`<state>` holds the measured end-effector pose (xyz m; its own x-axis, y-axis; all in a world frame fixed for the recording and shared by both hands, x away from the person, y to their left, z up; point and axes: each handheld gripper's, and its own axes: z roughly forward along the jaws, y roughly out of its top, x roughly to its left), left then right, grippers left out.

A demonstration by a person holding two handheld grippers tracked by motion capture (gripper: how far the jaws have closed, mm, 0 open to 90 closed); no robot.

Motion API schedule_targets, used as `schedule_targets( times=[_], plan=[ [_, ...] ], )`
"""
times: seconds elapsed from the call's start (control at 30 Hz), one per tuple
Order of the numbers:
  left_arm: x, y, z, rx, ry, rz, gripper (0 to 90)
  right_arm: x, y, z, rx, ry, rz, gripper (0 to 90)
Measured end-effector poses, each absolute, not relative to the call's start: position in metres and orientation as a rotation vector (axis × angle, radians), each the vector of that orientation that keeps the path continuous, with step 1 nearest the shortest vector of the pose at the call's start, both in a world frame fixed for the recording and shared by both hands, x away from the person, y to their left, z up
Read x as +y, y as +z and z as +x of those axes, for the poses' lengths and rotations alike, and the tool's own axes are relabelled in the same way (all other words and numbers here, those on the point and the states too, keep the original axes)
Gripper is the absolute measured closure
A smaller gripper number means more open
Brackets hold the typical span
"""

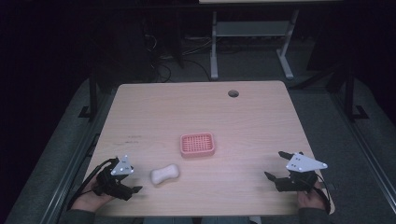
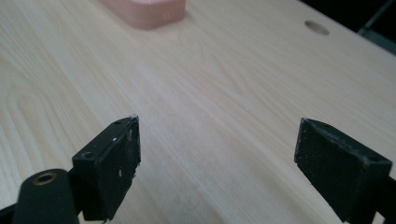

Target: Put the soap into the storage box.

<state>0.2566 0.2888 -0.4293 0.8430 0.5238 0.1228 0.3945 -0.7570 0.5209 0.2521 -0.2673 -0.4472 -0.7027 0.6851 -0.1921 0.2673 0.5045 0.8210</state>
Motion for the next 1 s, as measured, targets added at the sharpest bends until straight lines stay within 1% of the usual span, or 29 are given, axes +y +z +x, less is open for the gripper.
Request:
schedule_targets(
  times=[0.4, 1.0],
  plan=[
    [0.285, -0.428, 0.259, 0.664, 0.305, 2.518, 23.2, -0.262, -0.448, 0.254, 2.285, 1.110, 0.812, 13.7],
    [0.271, -0.427, 0.261, 0.613, 0.308, 2.523, 22.5, -0.259, -0.448, 0.257, 2.303, 1.121, 0.822, 13.7]
  ],
)
